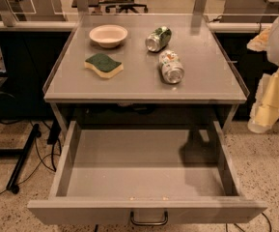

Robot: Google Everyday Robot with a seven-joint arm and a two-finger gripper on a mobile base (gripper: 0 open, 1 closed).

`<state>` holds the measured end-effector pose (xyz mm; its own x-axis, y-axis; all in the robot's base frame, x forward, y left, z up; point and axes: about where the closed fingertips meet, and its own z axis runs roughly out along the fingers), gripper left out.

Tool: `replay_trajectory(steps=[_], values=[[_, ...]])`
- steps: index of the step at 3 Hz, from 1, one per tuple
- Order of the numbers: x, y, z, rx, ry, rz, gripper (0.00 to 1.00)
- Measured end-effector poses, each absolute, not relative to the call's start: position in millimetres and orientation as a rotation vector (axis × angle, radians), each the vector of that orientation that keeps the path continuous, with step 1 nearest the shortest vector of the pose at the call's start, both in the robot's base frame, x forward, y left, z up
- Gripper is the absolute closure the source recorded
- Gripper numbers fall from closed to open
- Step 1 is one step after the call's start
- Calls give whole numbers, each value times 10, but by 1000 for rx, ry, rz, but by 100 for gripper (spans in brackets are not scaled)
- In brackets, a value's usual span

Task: Place 7up can into top drawer

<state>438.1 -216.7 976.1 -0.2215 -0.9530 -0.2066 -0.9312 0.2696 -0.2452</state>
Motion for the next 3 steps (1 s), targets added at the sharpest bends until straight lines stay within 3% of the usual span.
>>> replay_trajectory(steps=[2,3], values=[[4383,-2160,9792,-1784,2181,-94,0],[4492,-2244,9903,-2041,1991,-60,0]])
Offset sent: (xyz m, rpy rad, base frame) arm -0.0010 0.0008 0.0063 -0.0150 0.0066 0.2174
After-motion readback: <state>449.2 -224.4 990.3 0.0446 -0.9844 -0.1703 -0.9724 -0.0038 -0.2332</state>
